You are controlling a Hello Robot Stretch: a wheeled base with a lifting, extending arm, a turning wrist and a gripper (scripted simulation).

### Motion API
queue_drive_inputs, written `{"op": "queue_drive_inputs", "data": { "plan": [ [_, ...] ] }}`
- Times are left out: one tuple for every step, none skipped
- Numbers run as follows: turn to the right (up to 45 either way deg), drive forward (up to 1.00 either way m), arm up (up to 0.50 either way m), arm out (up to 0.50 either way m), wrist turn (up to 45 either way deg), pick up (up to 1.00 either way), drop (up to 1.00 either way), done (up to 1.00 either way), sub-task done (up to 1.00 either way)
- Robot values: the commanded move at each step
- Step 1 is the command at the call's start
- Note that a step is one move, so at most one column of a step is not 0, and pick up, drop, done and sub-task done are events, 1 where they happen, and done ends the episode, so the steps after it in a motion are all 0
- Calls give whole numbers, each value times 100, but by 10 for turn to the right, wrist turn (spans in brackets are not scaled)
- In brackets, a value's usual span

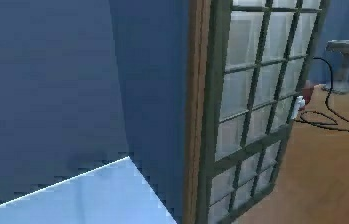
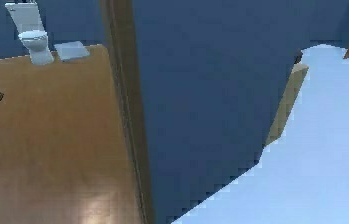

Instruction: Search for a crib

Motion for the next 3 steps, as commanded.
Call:
{"op": "queue_drive_inputs", "data": {
  "plan": [
    [450, 0, 0, 0, 0, 0, 0, 0, 0],
    [0, 35, 0, 0, 0, 0, 0, 0, 0],
    [90, 0, 0, 0, 0, 0, 0, 0, 0]
  ]
}}
